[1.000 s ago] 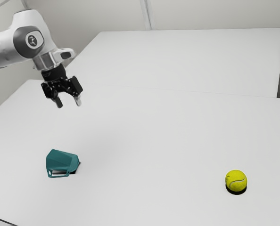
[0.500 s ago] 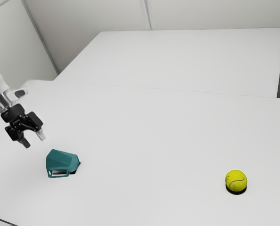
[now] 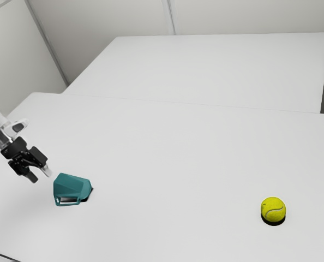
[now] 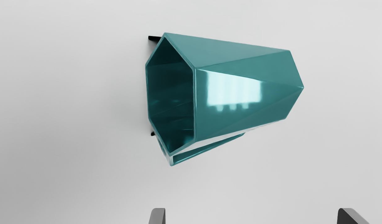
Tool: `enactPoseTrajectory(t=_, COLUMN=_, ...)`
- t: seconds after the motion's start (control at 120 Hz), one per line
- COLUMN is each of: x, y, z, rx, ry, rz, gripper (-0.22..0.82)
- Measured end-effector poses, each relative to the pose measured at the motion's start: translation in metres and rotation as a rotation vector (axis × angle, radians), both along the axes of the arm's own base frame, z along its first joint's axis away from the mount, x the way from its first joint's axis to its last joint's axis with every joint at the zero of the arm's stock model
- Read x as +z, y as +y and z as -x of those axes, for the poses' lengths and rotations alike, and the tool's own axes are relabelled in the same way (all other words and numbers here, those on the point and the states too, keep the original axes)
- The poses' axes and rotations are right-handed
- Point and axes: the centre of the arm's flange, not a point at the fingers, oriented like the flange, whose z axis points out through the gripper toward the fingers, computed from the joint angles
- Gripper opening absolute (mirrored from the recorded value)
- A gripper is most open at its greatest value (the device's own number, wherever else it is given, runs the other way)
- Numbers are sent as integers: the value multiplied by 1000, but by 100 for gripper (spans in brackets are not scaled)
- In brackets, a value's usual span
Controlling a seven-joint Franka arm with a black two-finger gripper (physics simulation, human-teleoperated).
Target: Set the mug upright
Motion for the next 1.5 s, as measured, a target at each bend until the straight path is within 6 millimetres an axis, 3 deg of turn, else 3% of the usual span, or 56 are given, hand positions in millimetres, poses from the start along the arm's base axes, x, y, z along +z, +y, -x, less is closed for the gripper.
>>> enactPoseTrajectory(t=0.417, x=-33, y=3, z=-17, rx=-20, ry=-146, rz=58, gripper=60)
enactPoseTrajectory(t=0.808, x=-70, y=-2, z=-13, rx=8, ry=-192, rz=156, gripper=60)
enactPoseTrajectory(t=1.3, x=-88, y=-6, z=-3, rx=39, ry=-241, rz=292, gripper=60)
enactPoseTrajectory(t=1.5, x=-96, y=-4, z=1, rx=39, ry=-241, rz=308, gripper=52)
